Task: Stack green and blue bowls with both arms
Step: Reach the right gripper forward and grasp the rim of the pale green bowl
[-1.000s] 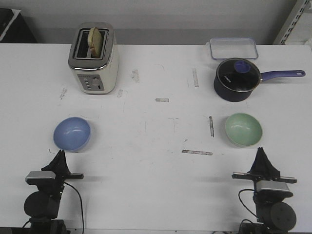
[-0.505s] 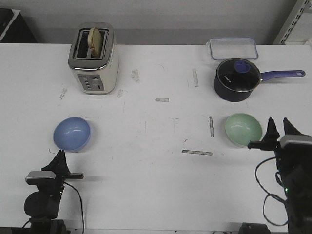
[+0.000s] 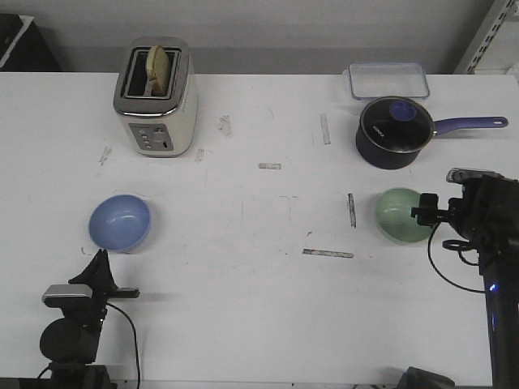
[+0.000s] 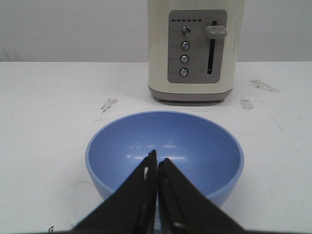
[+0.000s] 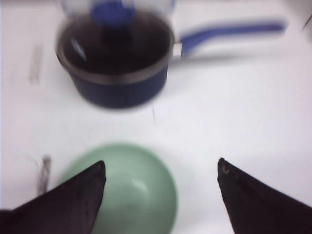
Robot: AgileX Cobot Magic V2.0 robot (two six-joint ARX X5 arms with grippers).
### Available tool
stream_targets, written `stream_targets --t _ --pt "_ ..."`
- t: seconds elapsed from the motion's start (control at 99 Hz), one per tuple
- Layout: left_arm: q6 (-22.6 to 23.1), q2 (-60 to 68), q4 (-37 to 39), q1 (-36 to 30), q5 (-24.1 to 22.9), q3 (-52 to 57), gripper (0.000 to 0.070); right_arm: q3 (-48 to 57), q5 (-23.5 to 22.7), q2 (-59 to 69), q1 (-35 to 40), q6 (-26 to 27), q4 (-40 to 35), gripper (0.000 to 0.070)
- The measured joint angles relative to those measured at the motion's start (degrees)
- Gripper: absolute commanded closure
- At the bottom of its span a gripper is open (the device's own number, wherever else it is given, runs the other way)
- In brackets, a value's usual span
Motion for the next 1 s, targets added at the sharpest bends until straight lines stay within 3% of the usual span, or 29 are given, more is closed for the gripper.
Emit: stream_targets --t 0.222,0.455,0.626,1.0 --pt "0.0 0.0 0.0 0.0 0.0 0.0 0.0699 0.0 0.0 9.3 -1.4 -2.4 -1.6 0.0261" --pt "0.0 0.0 0.0 0.0 0.0 0.0 0.0699 0.0 0.0 13.4 -1.3 -2.9 0.5 0.0578" --pt "0.0 0.0 0.0 0.0 0.0 0.0 0.0699 0.0 0.0 14.0 -1.3 -3.0 0.8 0.0697" --pt "0.0 0.0 0.0 0.0 0.0 0.0 0.0699 0.4 -0.2 15.0 -1.2 -3.0 0.9 0.0698"
